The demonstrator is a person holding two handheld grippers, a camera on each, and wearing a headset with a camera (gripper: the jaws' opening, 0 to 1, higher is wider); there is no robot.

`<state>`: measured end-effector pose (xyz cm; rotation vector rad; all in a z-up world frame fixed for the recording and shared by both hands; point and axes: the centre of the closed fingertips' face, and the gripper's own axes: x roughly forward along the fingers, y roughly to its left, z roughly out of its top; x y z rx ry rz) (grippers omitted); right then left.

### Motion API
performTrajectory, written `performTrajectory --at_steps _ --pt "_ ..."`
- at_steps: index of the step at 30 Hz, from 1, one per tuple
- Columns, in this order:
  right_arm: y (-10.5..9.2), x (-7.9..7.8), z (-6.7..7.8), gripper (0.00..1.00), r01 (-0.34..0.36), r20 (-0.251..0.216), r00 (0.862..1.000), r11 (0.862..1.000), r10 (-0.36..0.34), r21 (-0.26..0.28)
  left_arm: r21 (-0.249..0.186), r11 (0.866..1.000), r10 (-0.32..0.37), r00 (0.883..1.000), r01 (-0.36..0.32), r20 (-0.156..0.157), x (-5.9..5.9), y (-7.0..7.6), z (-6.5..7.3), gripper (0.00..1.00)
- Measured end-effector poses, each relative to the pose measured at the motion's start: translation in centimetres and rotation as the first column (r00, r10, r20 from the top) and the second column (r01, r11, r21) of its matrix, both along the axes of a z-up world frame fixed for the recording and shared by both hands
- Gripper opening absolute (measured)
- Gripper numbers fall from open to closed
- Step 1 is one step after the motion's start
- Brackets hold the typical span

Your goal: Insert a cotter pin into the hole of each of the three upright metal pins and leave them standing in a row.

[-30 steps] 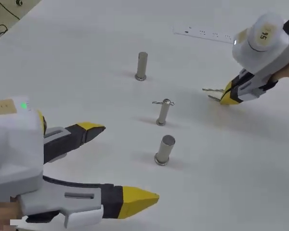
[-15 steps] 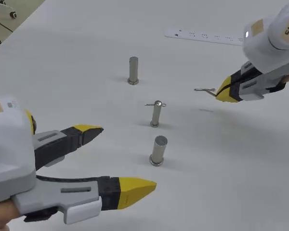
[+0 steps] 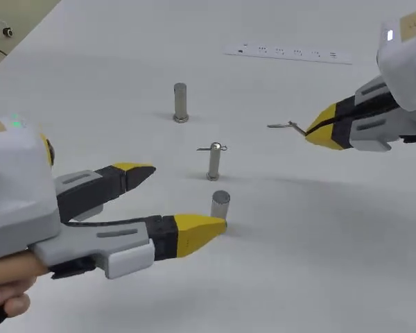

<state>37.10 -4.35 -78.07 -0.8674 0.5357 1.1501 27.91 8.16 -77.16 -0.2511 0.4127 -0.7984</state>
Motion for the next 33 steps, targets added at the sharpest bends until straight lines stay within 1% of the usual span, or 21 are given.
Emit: performTrajectory --at_steps 3,5,6,8,10,11,12,13,14,15,17,19,21,22,23,24,27,30,31,33 --pt "0.7 -0.7 0.5 0.02 -0.013 0.039 0.999 1.000 0.012 0.016 -0.053 0.998 0.015 1.000 -0.016 -0.013 0.8 -0.3 0.8 0.71" --pt "1.1 -1.1 0.7 0.02 -0.022 0.063 0.998 0.999 0.020 0.026 -0.077 0.997 0.025 0.999 -0.028 -0.033 1.4 -0.4 0.9 0.69" --pt "1.3 -1.3 0.8 0.02 -0.023 0.064 0.998 0.999 0.020 0.033 -0.080 0.996 0.025 0.999 -0.027 -0.035 1.6 -0.5 0.9 0.69" --pt "1.8 -1.9 1.0 0.02 -0.032 0.077 0.997 0.998 0.028 0.048 -0.089 0.996 0.027 0.998 -0.031 -0.051 2.1 -0.8 0.9 0.67" --pt "2.1 -2.3 1.1 0.02 -0.048 0.110 0.993 0.998 0.044 0.036 -0.101 0.995 0.016 0.998 -0.023 -0.065 2.3 -1.3 1.0 0.63" --pt "2.3 -2.5 1.1 0.02 -0.054 0.117 0.992 0.998 0.050 0.035 -0.111 0.994 0.013 0.997 -0.021 -0.071 2.4 -1.6 1.1 0.61" --pt "2.5 -2.8 1.1 0.02 -0.062 0.126 0.990 0.997 0.057 0.039 -0.127 0.992 0.008 0.996 -0.019 -0.086 2.6 -2.0 1.1 0.60" --pt "2.7 -3.0 1.1 0.02 -0.064 0.128 0.990 0.997 0.058 0.041 -0.135 0.991 0.006 0.996 -0.018 -0.091 2.6 -2.2 1.2 0.59" --pt "2.9 -3.4 1.1 0.02 -0.079 0.141 0.987 0.996 0.074 0.034 -0.144 0.989 0.002 0.995 -0.016 -0.099 2.8 -2.6 1.2 0.59" --pt "3.0 -3.6 1.1 0.02 -0.093 0.151 0.985 0.995 0.087 0.028 -0.146 0.989 -0.002 0.995 -0.013 -0.102 2.9 -2.8 1.2 0.58" --pt "3.2 -4.1 1.0 0.02 -0.102 0.154 0.983 0.994 0.097 0.026 -0.153 0.988 -0.015 0.994 -0.002 -0.110 2.9 -3.4 1.2 0.54" --pt "3.5 -4.7 0.9 0.02 -0.115 0.158 0.981 0.993 0.110 0.028 -0.164 0.986 -0.028 0.992 0.008 -0.125 3.0 -4.0 1.2 0.51" --pt "3.8 -5.3 0.9 0.02 -0.132 0.156 0.980 0.991 0.125 0.036 -0.174 0.985 -0.039 0.989 0.013 -0.146 3.0 -4.5 1.1 0.50" --pt "3.9 -5.5 0.9 0.02 -0.134 0.158 0.979 0.990 0.126 0.040 -0.176 0.984 -0.044 0.985 0.014 -0.166 3.0 -4.7 0.9 0.50" --pt "4.0 -5.6 0.8 0.02 -0.138 0.162 0.978 0.990 0.130 0.041 -0.179 0.984 -0.052 0.984 0.020 -0.171 3.0 -4.9 0.9 0.49" --pt "4.0 -5.8 0.8 0.02 -0.141 0.163 0.978 0.989 0.132 0.040 -0.187 0.982 -0.063 0.982 0.029 -0.180 2.9 -5.2 0.9 0.46" --pt "4.3 -6.2 0.8 0.02 -0.158 0.177 0.973 0.987 0.149 0.040 -0.206 0.978 -0.084 0.976 0.042 -0.200 2.9 -5.7 1.0 0.34" --pt "4.5 -6.5 0.7 0.02 -0.168 0.181 0.971 0.985 0.158 0.036 -0.233 0.971 -0.106 0.970 0.054 -0.218 2.8 -6.3 1.2 0.29" --pt "4.6 -6.6 0.7 0.02 -0.173 0.183 0.970 0.984 0.163 0.037 -0.242 0.968 -0.120 0.967 0.064 -0.226 2.6 -6.6 1.2 0.26" --pt "4.7 -6.8 0.8 0.02 -0.182 0.191 0.966 0.983 0.172 0.034 -0.244 0.967 -0.128 0.965 0.070 -0.230 2.5 -6.7 1.2 0.19"
